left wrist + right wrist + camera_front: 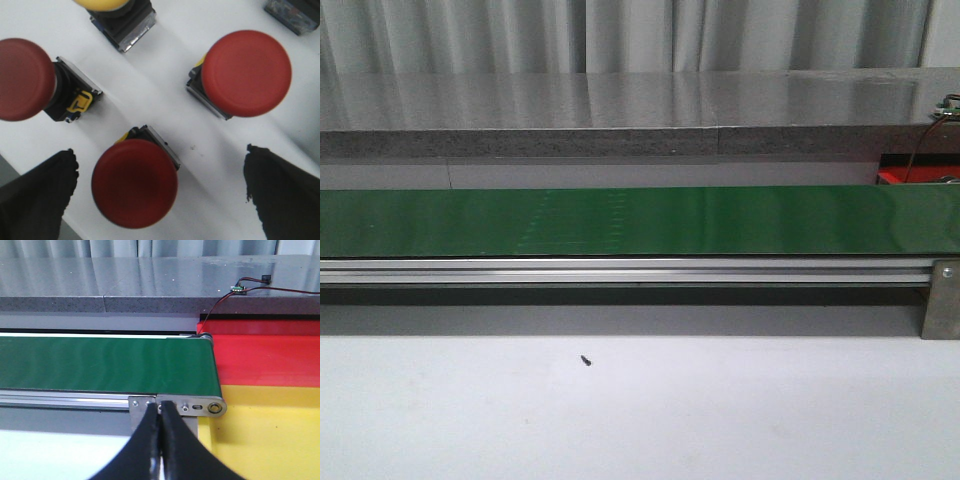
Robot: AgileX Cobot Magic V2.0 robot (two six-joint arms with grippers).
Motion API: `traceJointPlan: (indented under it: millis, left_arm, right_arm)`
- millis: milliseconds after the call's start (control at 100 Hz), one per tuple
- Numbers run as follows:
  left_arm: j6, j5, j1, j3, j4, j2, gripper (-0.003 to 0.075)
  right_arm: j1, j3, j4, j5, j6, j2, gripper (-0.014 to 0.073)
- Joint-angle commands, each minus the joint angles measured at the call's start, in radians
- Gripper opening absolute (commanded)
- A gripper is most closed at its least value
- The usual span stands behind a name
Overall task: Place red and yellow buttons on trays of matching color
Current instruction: 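Lower the left gripper and grasp a red mushroom button, then carry the red button with the left gripper onto the green belt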
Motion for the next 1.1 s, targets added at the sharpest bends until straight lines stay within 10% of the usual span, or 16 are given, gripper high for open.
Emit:
traceJointPlan:
  millis: [0,470,1090]
  left_arm:
    - [0.001,-0.036,0.0,-0.034,-0.003,-0.015,0.0638]
    - [0.001,-0.066,0.0,-0.034,-0.005,-0.006,0.0613]
    - [0.001,-0.032,0.0,-0.041,-0.003,-0.008,0.0081]
  right_arm:
    - [-0.002,-0.018,-0.01,-0.083,-0.003,-0.017,-0.0067]
    - [-0.002,-0.018,-0.01,-0.083,-0.003,-0.017,-0.0067]
    - [-0.002,-0.018,-0.01,-0.083,-0.003,-0.017,-0.0067]
